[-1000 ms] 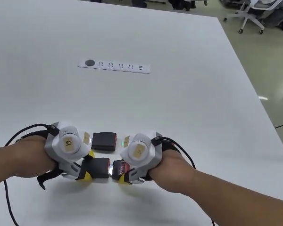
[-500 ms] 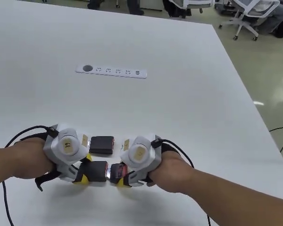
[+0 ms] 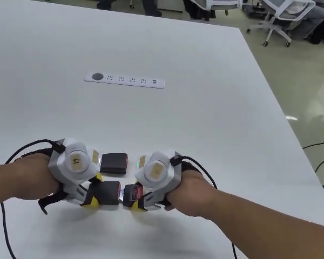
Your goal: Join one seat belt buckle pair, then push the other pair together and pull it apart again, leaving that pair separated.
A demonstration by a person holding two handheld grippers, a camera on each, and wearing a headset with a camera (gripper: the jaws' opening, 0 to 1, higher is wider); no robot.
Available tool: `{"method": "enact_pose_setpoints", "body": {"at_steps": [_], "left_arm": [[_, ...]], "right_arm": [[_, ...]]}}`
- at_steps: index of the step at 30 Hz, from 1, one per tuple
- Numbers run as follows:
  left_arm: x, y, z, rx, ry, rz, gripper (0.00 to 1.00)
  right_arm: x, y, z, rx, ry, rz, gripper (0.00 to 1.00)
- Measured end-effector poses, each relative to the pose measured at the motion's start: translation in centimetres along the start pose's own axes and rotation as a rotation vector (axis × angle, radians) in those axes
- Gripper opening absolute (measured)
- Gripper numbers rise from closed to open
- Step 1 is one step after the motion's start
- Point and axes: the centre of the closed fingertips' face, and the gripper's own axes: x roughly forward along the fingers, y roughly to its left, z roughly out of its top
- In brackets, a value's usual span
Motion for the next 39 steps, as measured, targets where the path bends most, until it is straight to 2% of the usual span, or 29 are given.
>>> {"method": "enact_pose_setpoints", "body": {"at_steps": [3,7,13,17,20,23,28,30,32,34,37,39], "left_arm": [[0.0,0.2,-0.2,-0.002,0.001,-0.001,0.32],[0.2,0.5,-0.4,-0.002,0.019,-0.002,0.33],[0.2,0.5,-0.4,-0.005,0.030,0.004,0.34],[0.3,0.5,-0.5,-0.024,0.044,0.015,0.34],[0.3,0.6,-0.5,-0.052,0.042,0.023,0.35],[0.4,0.5,-0.4,-0.052,0.040,0.022,0.35],[0.3,0.4,-0.3,-0.060,0.036,0.043,0.36],[0.3,0.4,-0.6,-0.035,0.053,0.047,0.40],[0.0,-0.1,-0.9,-0.021,0.064,0.049,0.43],[-0.4,-0.2,-0.9,-0.036,0.065,0.057,0.44],[-1.1,-0.2,-0.6,-0.067,0.047,0.079,0.43],[-1.2,0.1,-0.5,-0.067,0.032,0.091,0.43]], "right_arm": [[0.1,-0.1,0.1,0.020,0.003,0.003,0.32],[0.2,0.1,0.1,0.022,0.050,0.011,0.33],[0.1,-0.1,-0.4,0.021,0.054,0.005,0.33],[0.0,0.0,-0.4,0.007,0.079,-0.003,0.34],[0.0,0.1,-0.4,-0.002,0.079,-0.010,0.34],[0.0,0.1,-0.1,0.035,0.053,-0.025,0.37],[-0.6,0.7,-0.1,0.056,0.031,-0.054,0.41],[-0.7,0.5,-0.2,0.056,0.022,-0.068,0.42],[-1.7,0.5,0.1,0.065,0.002,-0.076,0.41],[-2.8,0.2,0.3,0.072,-0.020,-0.093,0.41],[-4.1,0.2,0.4,0.059,-0.042,-0.095,0.38],[-5.0,0.3,0.5,0.052,-0.050,-0.104,0.38]]}}
